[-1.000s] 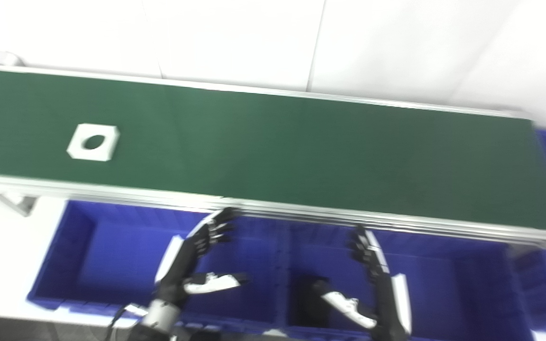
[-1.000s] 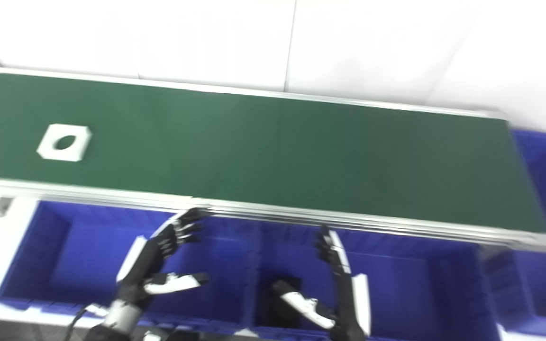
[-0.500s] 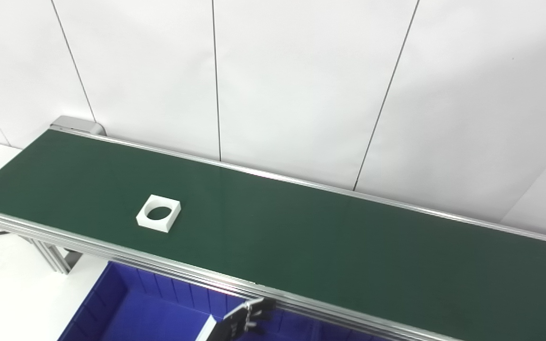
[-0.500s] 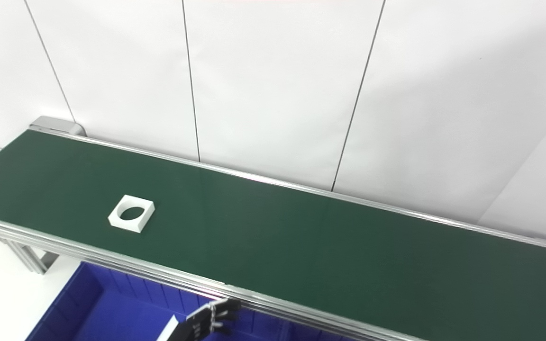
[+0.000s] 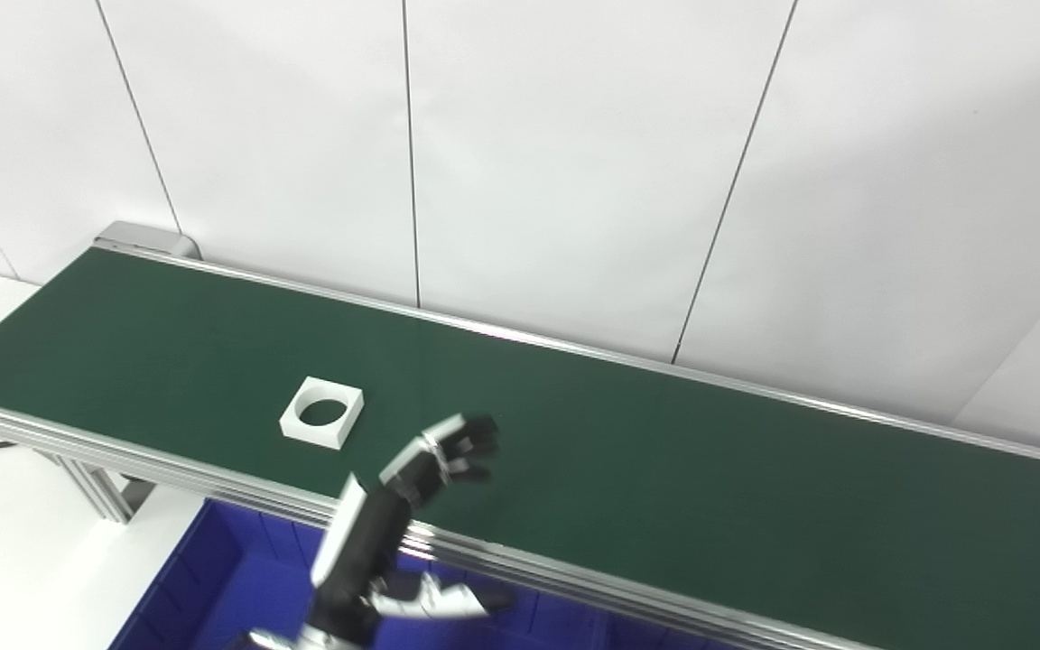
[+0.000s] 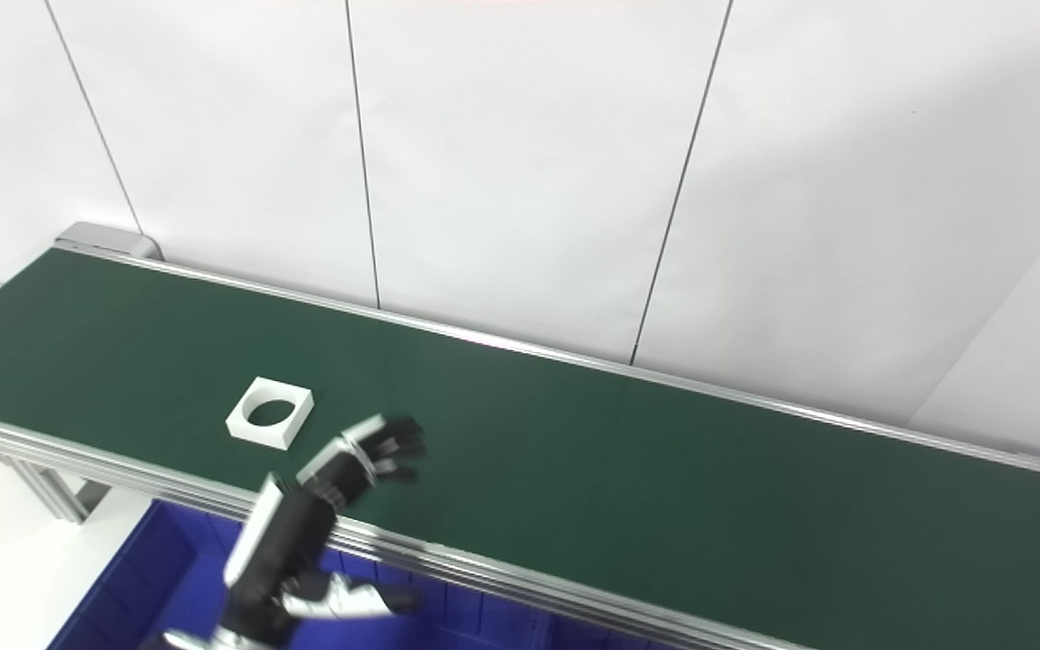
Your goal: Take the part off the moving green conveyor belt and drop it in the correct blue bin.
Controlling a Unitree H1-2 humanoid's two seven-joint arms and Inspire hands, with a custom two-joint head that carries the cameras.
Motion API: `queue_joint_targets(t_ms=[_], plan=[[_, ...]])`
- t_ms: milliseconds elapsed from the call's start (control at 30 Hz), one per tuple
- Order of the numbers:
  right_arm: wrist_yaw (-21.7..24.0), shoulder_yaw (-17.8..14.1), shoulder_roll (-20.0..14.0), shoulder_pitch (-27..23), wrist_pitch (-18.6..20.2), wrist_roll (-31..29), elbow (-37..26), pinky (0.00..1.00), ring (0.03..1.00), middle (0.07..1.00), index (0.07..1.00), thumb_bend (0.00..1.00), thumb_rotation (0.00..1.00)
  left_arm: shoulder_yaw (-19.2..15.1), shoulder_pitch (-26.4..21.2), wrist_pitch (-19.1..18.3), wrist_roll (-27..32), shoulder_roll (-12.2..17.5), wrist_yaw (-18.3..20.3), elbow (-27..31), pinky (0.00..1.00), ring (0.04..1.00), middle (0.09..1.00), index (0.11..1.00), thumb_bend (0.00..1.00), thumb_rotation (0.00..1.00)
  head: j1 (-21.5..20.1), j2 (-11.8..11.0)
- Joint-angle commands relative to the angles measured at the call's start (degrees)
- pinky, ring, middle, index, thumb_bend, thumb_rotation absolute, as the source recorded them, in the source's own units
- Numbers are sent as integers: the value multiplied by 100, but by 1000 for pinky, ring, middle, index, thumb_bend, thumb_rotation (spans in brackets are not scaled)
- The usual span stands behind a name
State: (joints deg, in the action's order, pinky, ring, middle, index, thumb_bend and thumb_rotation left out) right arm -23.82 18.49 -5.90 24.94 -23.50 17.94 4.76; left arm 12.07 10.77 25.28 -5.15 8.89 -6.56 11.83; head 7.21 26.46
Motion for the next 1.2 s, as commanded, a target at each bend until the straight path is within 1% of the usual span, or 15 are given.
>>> queue_joint_targets(t_ms=[0,67,167,267,367,400,433,467,533,633,733,833,933,1000,1167], plan=[[-152,17,29,-24,-341,61,-55,880,882,918,992,568,381,-250,-220,160,-143,145,45,283,731,820,865,871,948,348,-18,16],[-203,64,-6,-49,-342,19,-37,879,877,913,986,573,373,-444,-369,152,-212,220,112,281,741,838,881,887,943,400,-39,28],[-266,87,-36,-69,-342,44,-9,858,866,904,975,583,395,-661,-585,82,-350,248,195,223,772,866,901,896,939,452,-65,49],[-266,102,-69,-89,-341,-19,-19,855,864,903,972,595,401,-840,-802,-206,-636,250,240,230,793,873,910,906,923,481,-107,126],[-344,141,-109,-114,-341,31,-12,850,859,897,962,602,407,-944,-1022,-511,-826,306,355,202,827,906,935,925,878,478,-132,156],[-341,146,-116,-120,-341,14,-15,850,858,896,958,602,400,-974,-1114,-586,-863,355,404,150,860,933,956,936,846,448,-173,184],[-335,148,-120,-122,-341,-3,-18,851,859,895,956,603,401,-998,-1171,-628,-885,382,441,115,874,943,964,941,832,432,-173,184],[-336,164,-134,-130,-342,-20,-27,848,856,894,955,601,395,-1038,-1267,-686,-895,442,494,43,895,958,977,947,817,394,-228,226],[-386,186,-157,-145,-342,36,-22,845,854,894,954,599,391,-1105,-1406,-759,-907,541,575,-79,905,966,983,950,811,374,-265,258],[-450,219,-187,-180,-342,59,-9,812,835,879,939,611,404,-1197,-1610,-852,-933,719,679,-306,928,980,994,956,817,327,-337,325],[-488,259,-197,-206,-340,24,-20,805,829,869,930,637,426,-1222,-1881,-889,-1035,1035,857,-647,960,988,996,962,820,306,-370,417],[-533,286,-214,-217,-339,68,-44,797,827,868,925,648,445,-1157,-2095,-1001,-1363,1337,1038,-856,967,996,998,961,827,287,-376,462],[-532,308,-227,-221,-339,28,-69,799,829,869,925,653,445,-1068,-2294,-1119,-1559,1557,1201,-1066,958,999,998,954,856,257,-407,555],[-494,315,-231,-217,-339,-44,-102,816,836,873,927,664,438,-999,-2423,-1179,-1662,1670,1306,-1244,935,994,999,949,889,197,-426,597],[-385,226,-190,-157,-338,-21,-180,821,836,877,936,658,420,-793,-2615,-1488,-2141,1853,1513,-1499,870,957,988,948,918,125,-447,676]])
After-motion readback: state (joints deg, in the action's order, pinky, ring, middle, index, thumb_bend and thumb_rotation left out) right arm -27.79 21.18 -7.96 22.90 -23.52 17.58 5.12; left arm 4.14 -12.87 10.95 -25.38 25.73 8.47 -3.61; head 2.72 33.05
